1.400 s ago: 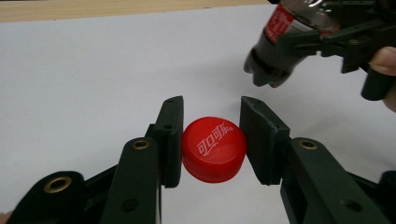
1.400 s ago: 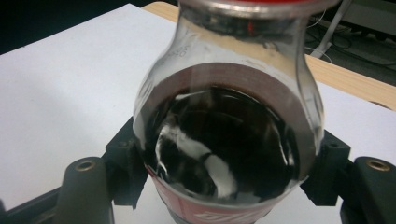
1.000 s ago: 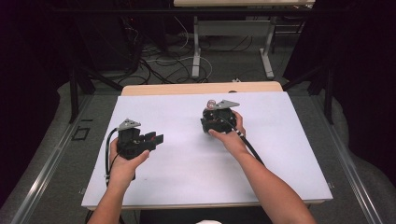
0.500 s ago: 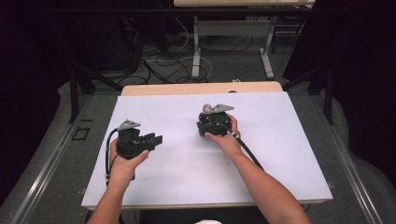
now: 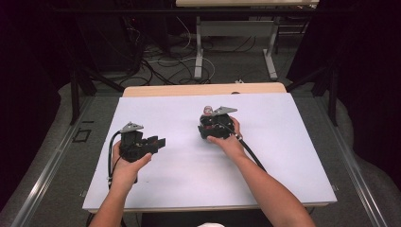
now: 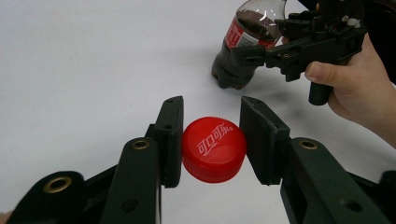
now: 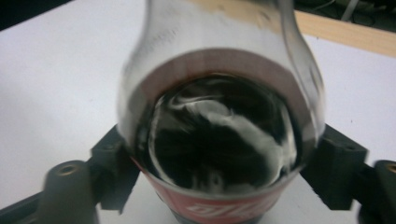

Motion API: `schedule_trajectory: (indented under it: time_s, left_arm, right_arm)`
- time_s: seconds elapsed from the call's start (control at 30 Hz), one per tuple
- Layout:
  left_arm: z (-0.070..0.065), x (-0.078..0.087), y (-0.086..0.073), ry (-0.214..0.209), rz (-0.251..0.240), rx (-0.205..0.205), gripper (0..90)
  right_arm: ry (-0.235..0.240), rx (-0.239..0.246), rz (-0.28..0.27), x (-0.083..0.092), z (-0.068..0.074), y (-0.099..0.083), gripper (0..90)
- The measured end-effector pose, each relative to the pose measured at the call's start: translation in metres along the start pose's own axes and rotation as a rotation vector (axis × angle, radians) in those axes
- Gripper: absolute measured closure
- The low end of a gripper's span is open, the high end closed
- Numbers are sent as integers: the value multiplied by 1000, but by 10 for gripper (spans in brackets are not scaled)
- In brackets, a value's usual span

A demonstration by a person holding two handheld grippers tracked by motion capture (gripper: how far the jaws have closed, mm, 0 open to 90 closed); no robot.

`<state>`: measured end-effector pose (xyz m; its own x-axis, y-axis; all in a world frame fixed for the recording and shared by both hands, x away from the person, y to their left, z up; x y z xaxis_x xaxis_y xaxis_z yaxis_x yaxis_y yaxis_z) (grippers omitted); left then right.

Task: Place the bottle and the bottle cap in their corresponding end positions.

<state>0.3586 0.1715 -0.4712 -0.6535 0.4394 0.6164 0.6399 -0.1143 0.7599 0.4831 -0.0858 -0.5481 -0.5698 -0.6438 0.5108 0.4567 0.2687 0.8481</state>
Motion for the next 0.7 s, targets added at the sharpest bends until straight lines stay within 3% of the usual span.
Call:
schedule_trajectory:
  time_s: [0.13, 0.2, 0.3, 0.43, 0.57, 0.7]
  left_arm:
    - [1, -4, -3, 3, 13, 0, 615]
    - [0, -7, -4, 2, 24, 2, 615]
    - [-1, -10, -6, 1, 38, -7, 615]
    - [-3, -15, -8, -2, 48, -16, 615]
    - [-5, -19, -10, -6, 69, -24, 615]
    - [-9, -25, -13, -9, 77, -34, 615]
  right_arm:
    - [-25, -15, 22, 1, -1, -3, 171]
    - [-27, -9, 33, 3, -2, -4, 165]
    - [-24, -47, 50, 7, -1, -6, 155]
    - [-31, -53, 60, 13, 0, -10, 151]
    - [-53, -18, 96, 22, 1, -15, 145]
    - [-63, -15, 116, 33, 4, -19, 94]
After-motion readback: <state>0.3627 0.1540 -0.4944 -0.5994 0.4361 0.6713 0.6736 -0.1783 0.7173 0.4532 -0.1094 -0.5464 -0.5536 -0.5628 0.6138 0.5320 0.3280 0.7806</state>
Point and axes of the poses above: each handheld gripper's, and its own axes: x roughly backward along the jaws, y roughly out of its top, z roughly to its left, the point moved 3 cm from there along -x, roughly forward along the jaws, and after that the axes turned 7 degrees about y, right-handed, at the moved point
